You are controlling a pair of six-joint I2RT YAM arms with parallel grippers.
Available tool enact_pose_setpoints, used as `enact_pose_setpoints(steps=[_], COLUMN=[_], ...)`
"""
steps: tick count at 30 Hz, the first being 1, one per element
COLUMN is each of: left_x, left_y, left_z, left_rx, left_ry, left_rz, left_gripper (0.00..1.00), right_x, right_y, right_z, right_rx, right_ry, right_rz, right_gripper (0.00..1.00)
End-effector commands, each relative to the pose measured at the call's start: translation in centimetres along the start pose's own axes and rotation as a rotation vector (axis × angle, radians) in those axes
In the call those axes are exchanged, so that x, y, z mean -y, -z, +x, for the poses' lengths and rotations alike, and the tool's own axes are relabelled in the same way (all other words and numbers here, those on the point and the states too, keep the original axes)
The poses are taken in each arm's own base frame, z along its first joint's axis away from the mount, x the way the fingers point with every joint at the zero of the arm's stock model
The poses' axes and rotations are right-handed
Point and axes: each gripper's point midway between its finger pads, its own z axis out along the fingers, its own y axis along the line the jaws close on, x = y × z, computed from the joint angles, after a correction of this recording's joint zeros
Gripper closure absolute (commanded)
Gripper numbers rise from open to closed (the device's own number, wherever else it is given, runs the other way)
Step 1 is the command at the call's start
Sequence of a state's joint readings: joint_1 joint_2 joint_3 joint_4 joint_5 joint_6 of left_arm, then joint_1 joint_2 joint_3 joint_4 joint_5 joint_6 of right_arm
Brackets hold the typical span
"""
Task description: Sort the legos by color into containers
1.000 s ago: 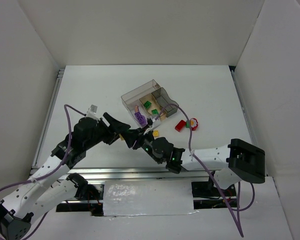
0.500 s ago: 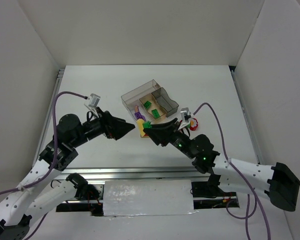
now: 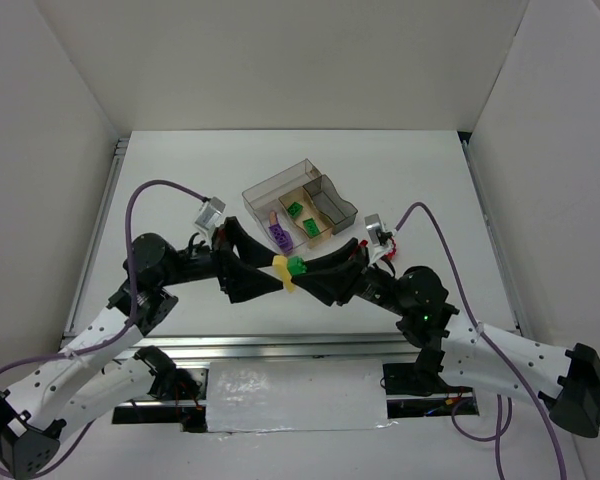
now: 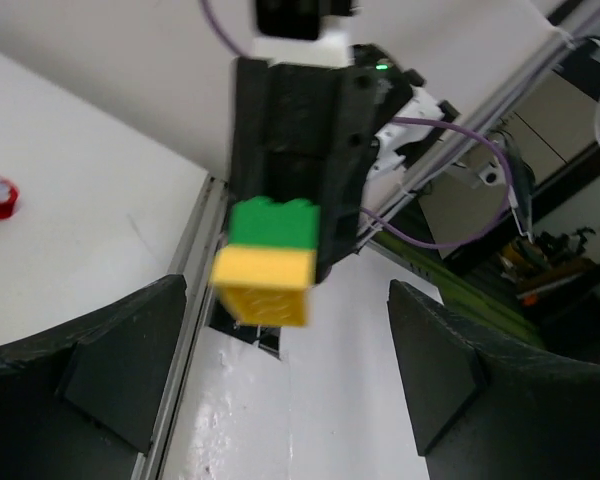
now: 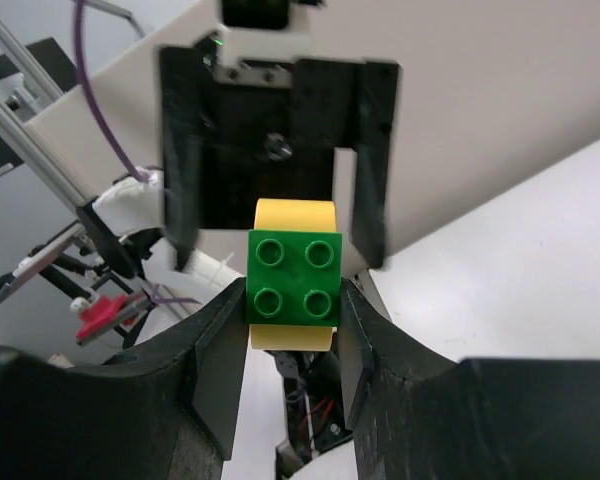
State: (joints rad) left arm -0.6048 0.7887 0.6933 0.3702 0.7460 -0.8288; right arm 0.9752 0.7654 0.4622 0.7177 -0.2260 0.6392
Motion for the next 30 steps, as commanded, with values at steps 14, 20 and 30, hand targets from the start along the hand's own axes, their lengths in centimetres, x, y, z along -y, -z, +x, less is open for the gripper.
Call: enact_pose_setpoints(steps=[14,20,30], left_x=[3.2,1.9,-1.0], left_y=[-0.6,-0.9,1.0], left_z=[-1.0,-1.0,-1.5], left_rx=[0.022,-0.012,0.007], left_ry=[-0.106,-0.106,-0.161], left_rz=[0.133,0.053,-0.193], left_gripper=[0.52,1.00,1.00], right_x=[-1.6,-0.7,11.3], right_y=[-1.2,-0.4,3.4], right_z=[-0.6,-0.5,-3.3], right_rx=[-0.018,-0.012,0.017], right_ry=[-0.015,0.042,0.128], right_rz=[-0.066,-0.047,0.379], right_gripper=[1.00,1.00,1.00])
